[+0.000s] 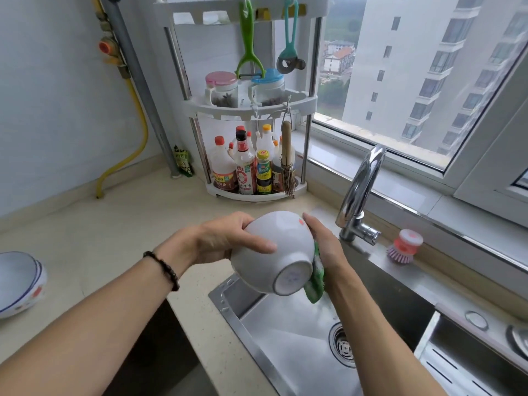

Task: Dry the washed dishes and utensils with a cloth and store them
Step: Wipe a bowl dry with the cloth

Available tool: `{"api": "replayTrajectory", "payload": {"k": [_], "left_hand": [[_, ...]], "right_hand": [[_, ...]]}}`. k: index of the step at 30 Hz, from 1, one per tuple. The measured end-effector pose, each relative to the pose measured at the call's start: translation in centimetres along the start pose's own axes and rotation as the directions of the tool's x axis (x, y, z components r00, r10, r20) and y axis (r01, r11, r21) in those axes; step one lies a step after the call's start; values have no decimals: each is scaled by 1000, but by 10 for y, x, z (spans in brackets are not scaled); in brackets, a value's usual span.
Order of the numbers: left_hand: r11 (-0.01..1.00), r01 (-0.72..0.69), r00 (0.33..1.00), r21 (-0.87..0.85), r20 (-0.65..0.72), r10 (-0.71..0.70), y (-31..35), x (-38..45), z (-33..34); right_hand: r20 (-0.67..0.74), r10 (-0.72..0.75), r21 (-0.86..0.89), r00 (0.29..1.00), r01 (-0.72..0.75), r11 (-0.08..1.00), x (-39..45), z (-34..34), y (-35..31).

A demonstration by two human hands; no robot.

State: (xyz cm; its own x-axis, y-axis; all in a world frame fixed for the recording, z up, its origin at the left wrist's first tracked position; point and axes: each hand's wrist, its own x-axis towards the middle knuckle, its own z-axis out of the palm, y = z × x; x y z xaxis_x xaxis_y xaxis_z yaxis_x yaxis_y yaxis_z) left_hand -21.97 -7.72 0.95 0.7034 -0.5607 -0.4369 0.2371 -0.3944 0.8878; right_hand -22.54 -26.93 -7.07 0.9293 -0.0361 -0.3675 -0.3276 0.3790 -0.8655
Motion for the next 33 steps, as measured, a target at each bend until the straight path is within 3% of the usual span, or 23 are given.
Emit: {"api": "replayTrajectory", "payload": {"k": [3, 5, 9, 11, 14, 18, 20, 23, 25, 26, 28, 30, 31, 33], "left_hand": [[977, 9, 994, 211, -112, 15, 14, 3, 4], [941, 8, 977, 339, -205, 65, 17, 8, 12], [924, -8, 910, 382, -380, 165, 5, 14, 24], [915, -44, 888, 401, -405, 220, 3, 14, 30], [926, -107, 872, 363, -414, 263, 3, 16, 40], [929, -81, 807, 360, -524, 273, -1, 26, 35], [933, -93, 821, 349, -503, 270, -3, 26, 36], [960, -160, 835, 232, -487, 257, -8, 21, 45], [967, -155, 810, 203, -534, 241, -11, 25, 44], [965, -138, 809, 225, -536, 241, -11, 27, 42], [952, -118, 829, 281, -500, 250, -11, 28, 40], [948, -179, 852, 262, -441, 283, -10, 23, 42], [951, -220, 855, 219, -426, 296, -8, 18, 42], [948, -296, 860, 113, -401, 316, -8, 12, 39]], "right_hand": [[81, -159, -250, 984, 174, 953, -5, 12, -14], [96, -247, -319, 964, 265, 910, -8, 21, -17], [172, -433, -513, 885, 456, 727, -24, 36, 3], [159, -449, -490, 879, 465, 737, -29, 33, 8], [5, -243, -201, 970, 239, 950, -17, 24, -5], [195, -381, -383, 904, 428, 819, -23, 36, 0], [151, -362, -355, 920, 392, 849, -26, 34, 1], [10, -133, -61, 991, 133, 989, -15, 23, -10], [36, -208, -261, 977, 210, 942, -17, 25, -10], [97, -291, -394, 952, 305, 867, -18, 28, -3], [115, -342, -433, 933, 357, 828, -18, 27, 11], [12, -201, -194, 979, 200, 960, -15, 19, 9], [38, -44, -14, 998, 44, 999, -13, 13, 3], [147, 160, 141, 976, -181, 973, -11, 3, -7]]}}
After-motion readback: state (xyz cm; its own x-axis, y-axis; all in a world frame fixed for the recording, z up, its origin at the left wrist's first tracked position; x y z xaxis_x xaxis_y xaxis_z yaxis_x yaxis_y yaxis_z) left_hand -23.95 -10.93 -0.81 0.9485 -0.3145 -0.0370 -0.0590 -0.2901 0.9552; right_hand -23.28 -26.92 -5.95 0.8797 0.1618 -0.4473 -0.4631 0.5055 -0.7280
